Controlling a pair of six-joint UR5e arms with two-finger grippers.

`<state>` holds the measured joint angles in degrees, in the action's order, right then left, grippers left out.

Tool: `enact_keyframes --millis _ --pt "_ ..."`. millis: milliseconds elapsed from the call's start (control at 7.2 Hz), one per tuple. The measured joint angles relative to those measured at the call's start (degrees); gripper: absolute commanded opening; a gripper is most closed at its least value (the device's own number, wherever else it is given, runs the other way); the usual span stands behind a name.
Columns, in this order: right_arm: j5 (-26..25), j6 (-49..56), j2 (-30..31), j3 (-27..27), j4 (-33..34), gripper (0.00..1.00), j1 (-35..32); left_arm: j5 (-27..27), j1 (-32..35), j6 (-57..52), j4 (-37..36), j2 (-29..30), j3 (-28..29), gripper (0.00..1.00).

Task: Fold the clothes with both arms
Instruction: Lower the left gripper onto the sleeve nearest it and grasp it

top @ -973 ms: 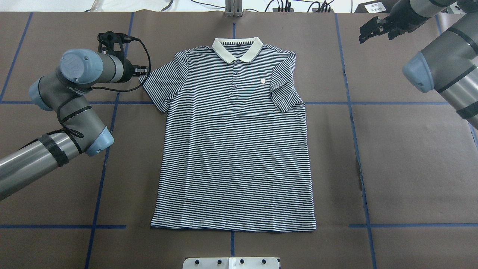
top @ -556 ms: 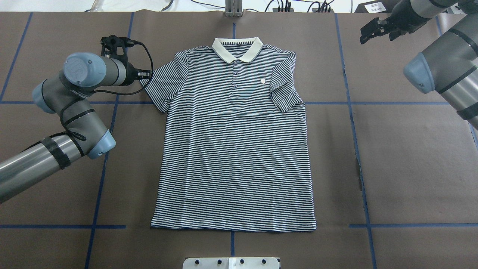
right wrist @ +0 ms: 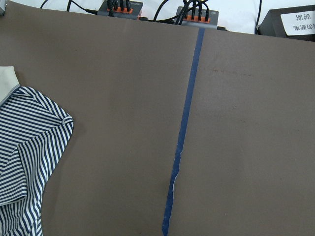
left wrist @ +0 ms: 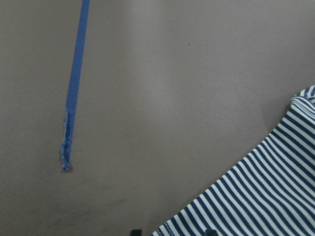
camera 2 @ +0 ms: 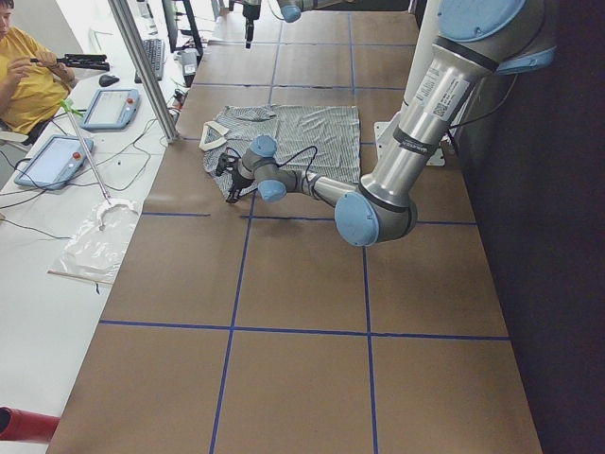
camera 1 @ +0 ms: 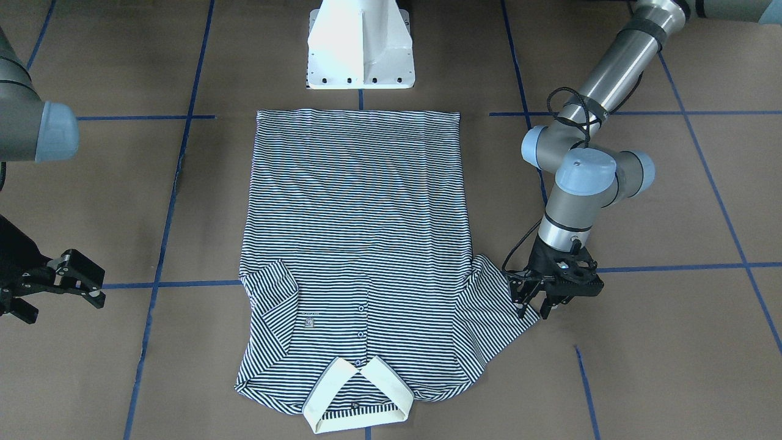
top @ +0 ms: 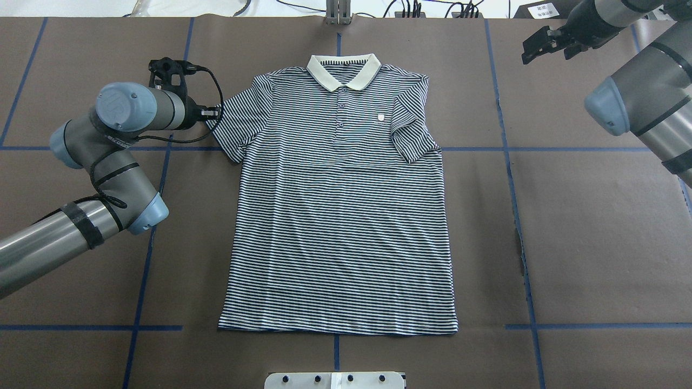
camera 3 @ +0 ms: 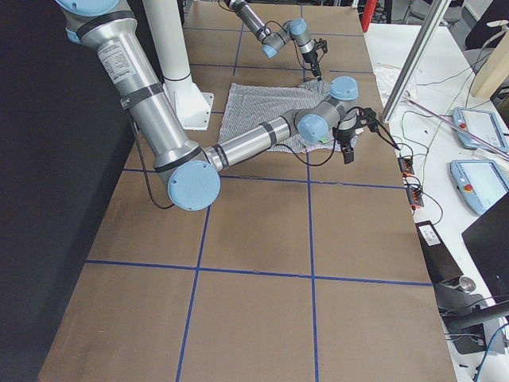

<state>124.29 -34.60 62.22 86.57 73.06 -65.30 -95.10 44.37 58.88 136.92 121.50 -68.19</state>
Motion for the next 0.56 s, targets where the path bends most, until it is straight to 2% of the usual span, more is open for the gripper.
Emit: enact_keyframes --millis 139,278,556 --pt "-0.03 -0.02 0.03 0.0 -0.01 1.0 0.0 0.0 -0.09 0.0 0.03 0.0 0.02 0.07" --pt "-0.07 -0.01 0.09 0.0 -0.02 1.0 0.0 0.0 -0.19 0.0 0.26 0.05 0.01 0.0" --pt "-0.09 0.05 0.16 0.02 -0.02 1.0 0.0 -0.03 -0.25 -0.17 0.65 0.15 -0.19 0.0"
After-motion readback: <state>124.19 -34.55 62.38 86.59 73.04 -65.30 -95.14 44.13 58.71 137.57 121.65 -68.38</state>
